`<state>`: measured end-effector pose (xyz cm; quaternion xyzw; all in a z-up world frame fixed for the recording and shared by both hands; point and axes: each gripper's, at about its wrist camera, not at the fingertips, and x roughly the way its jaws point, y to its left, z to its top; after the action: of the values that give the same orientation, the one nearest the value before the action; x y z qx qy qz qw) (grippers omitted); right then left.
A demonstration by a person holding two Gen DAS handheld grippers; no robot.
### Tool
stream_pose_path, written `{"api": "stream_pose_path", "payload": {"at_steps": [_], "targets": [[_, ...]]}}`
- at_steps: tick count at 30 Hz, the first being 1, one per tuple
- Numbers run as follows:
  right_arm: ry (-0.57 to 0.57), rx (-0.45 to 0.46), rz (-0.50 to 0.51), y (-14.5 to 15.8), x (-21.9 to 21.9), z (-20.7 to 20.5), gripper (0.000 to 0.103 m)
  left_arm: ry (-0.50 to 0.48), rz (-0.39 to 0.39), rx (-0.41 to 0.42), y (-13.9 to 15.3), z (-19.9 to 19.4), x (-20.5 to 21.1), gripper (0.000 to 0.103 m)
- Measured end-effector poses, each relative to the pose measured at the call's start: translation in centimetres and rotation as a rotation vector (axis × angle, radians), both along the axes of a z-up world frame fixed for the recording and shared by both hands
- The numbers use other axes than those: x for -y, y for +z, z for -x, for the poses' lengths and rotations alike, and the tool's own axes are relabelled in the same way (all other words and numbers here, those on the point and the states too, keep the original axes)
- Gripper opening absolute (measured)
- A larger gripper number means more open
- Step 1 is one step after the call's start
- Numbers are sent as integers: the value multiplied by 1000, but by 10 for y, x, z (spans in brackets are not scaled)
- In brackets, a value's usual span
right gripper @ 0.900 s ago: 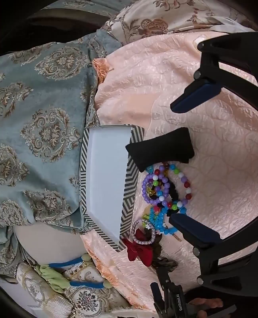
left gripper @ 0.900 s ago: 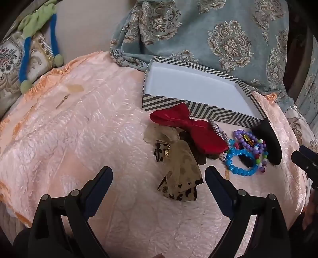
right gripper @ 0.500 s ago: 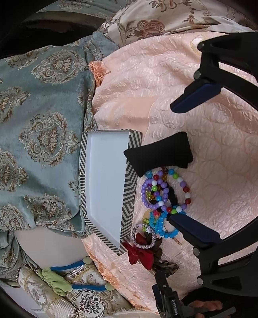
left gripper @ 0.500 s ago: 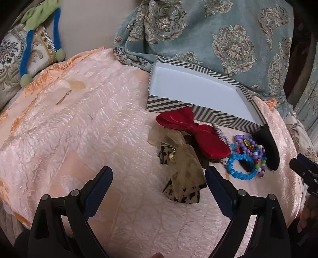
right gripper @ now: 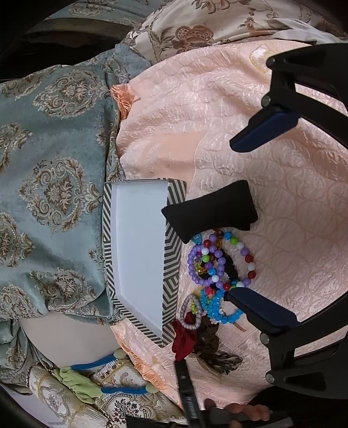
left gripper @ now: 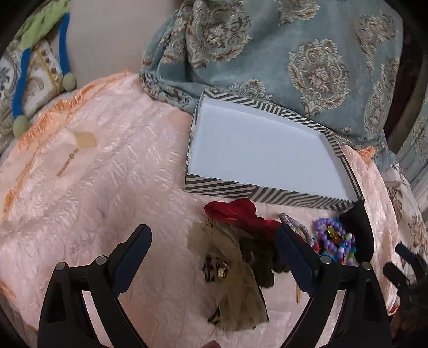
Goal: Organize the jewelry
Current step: 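Reach left tool to the tan ribbon bow while right tool reaches the black velvet pillow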
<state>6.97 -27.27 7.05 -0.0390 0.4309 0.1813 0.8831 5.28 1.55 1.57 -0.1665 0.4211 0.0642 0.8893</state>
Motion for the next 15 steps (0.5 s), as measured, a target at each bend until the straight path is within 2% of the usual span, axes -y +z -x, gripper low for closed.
{"api": "stream_pose_path", "payload": {"at_steps": [4, 7, 12, 15], "targets": [[0, -45, 24, -3, -2, -1, 102, 1, 47, -33, -13, 3, -5, 81], [3, -14, 37, -4, -3, -1, 102, -10, 59, -29, -16, 20, 0, 81], [2, -14, 37, -4, -4, -2, 102, -44, 6, -45, -22, 23, 18, 81], [8, -12, 41, -4, -5, -2, 102, -55, -1, -40, -21, 19, 21, 80]]}}
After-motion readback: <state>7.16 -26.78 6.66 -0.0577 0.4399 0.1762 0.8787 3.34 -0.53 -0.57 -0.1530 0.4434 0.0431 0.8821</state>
